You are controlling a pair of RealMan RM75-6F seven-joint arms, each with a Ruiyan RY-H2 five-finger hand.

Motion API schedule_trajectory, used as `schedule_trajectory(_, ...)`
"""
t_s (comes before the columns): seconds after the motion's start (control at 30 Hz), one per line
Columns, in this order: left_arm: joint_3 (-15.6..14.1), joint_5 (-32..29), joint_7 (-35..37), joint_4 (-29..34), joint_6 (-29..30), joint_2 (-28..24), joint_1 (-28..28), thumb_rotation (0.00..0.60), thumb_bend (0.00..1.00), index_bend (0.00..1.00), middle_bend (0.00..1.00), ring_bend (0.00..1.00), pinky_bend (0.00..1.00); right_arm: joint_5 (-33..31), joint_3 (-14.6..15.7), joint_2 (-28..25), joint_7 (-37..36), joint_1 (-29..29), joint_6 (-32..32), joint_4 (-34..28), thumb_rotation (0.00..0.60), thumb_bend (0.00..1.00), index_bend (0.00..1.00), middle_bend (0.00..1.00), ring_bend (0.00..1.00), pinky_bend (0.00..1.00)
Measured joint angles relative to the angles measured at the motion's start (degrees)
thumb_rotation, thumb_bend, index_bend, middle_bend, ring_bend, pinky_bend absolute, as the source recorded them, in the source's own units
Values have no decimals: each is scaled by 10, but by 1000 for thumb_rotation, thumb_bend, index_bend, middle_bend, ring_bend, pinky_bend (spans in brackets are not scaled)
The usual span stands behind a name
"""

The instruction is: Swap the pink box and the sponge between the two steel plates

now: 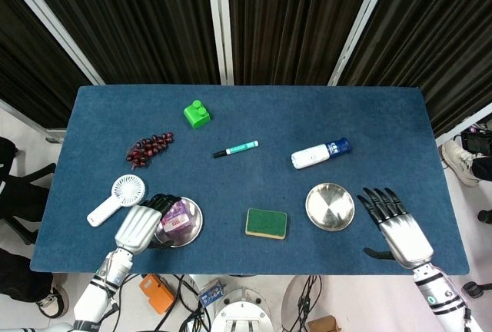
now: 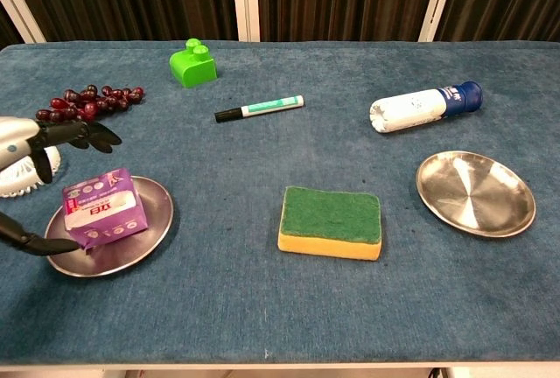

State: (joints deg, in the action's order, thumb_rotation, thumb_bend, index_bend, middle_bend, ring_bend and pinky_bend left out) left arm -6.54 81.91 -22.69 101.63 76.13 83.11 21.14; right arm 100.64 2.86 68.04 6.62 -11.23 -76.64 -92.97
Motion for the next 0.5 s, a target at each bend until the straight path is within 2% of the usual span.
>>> schedule_trajectory(0.13, -13, 49, -1, 13, 39, -27, -19, 600, 5, 158, 184, 168, 391, -5, -9, 21, 19, -33, 58, -39, 518, 120, 0, 0, 0, 0)
schedule_trajectory(0.27, -24, 89, -3, 19, 94, -65, -51, 600, 33, 158, 184, 164, 378, -38, -26, 52, 80, -63, 116, -72, 518, 120, 0, 0, 0, 0)
schedule_trajectory(0.5, -12, 65, 48, 10, 115, -97, -81, 600, 44, 158, 184, 163, 356, -181, -71, 152, 220, -121, 207, -102, 518, 141, 0, 1, 0, 1)
